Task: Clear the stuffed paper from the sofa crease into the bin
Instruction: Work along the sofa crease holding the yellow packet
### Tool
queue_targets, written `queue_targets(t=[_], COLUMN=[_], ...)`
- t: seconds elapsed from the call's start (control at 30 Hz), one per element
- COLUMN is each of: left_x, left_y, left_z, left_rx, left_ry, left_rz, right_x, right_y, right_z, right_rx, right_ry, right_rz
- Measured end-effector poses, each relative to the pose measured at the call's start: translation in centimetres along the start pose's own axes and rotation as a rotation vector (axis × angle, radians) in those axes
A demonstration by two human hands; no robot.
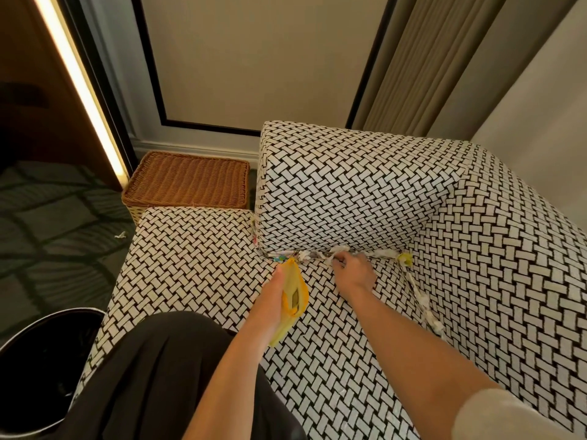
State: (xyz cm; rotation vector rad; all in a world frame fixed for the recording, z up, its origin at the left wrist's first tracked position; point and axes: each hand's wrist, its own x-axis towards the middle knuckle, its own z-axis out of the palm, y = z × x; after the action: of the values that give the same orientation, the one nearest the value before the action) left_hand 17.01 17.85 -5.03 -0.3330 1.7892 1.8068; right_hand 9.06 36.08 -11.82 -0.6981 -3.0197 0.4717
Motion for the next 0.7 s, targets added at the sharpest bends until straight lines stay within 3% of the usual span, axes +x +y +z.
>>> queue_targets(t=[0.4, 0.7], left_x=[1.5, 1.6], left_y=[-0.6, -0.8], left_z=[0.0, 0.0], left_rx=[0.016, 0.068], left_ry=[-0.063, -0.104], left_rz=[-0.024, -0.005], right_x=[0.6, 1.4], right_y=[-1.2, -1.0], right_z=[1.0, 0.9], right_rx=[0.010, 0.035], right_ry=[0.121, 0.062], right_rz=[0.080, 0.036])
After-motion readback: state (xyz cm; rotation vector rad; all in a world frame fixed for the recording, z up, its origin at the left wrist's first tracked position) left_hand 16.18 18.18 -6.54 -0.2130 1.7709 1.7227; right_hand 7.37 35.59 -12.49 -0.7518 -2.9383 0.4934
